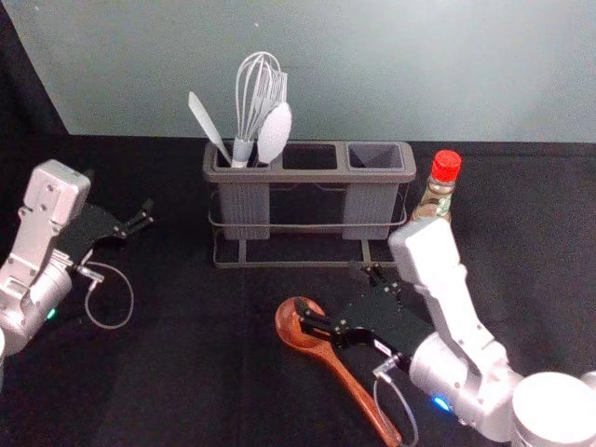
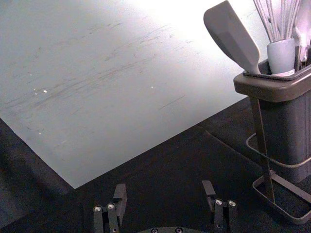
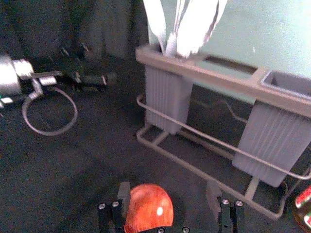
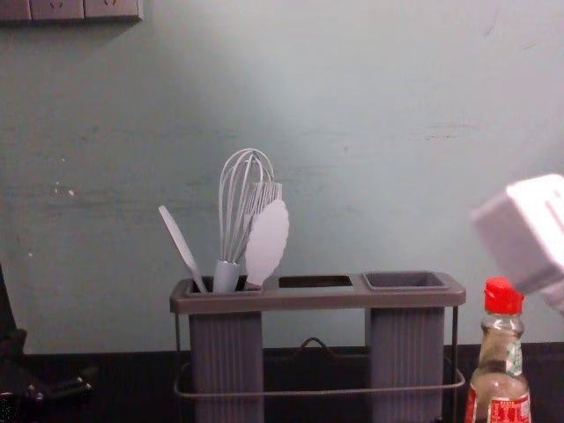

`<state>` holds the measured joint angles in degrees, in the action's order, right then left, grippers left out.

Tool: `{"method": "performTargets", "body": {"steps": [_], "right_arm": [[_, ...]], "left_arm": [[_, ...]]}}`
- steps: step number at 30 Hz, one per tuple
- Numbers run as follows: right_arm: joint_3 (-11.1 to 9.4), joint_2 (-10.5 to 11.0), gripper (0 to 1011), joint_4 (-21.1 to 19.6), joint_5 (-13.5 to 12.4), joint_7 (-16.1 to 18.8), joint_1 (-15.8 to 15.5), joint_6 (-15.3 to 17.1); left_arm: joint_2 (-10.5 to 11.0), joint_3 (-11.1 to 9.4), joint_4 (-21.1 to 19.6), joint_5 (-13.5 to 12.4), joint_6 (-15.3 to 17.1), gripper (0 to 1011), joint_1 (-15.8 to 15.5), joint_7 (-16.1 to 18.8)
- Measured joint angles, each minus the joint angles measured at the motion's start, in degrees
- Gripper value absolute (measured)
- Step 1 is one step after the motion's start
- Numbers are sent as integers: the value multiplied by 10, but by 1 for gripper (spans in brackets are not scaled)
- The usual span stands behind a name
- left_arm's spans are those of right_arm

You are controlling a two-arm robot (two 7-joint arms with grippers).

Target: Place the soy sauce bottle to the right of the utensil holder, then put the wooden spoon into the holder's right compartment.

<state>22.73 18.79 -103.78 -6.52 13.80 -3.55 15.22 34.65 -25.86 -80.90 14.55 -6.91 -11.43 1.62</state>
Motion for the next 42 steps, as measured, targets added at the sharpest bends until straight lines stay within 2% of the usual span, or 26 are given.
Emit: {"method": "performTargets", "body": {"steps": [2,4,5,9,10,13,19,23,29,42], "right_arm": [[8,-8,1000,-16,18,-13,9,67],[13,-12,1000,-22,26,-17,14,100],[17,-16,1000,-27,34,-21,20,131],[28,-27,1002,-31,50,-28,35,189],[34,-32,1002,-32,57,-29,42,216],[43,-45,1002,-28,68,-32,59,265],[49,-64,1002,-12,73,-19,87,328],[55,-70,1002,0,75,-6,102,349],[58,-79,1000,11,79,7,111,361],[59,-90,1002,29,95,16,115,360]], "left_arm": [[0,0,0,0,0,1011,0,0],[0,0,0,0,0,1011,0,0],[0,0,0,0,0,1011,0,0],[0,0,0,0,0,1011,0,0],[0,0,0,0,0,1011,0,0],[0,0,0,0,0,1011,0,0],[0,0,0,0,0,1011,0,0],[0,0,0,0,0,1011,0,0],[0,0,0,0,0,1011,0,0],[0,0,0,0,0,1011,0,0]]}}
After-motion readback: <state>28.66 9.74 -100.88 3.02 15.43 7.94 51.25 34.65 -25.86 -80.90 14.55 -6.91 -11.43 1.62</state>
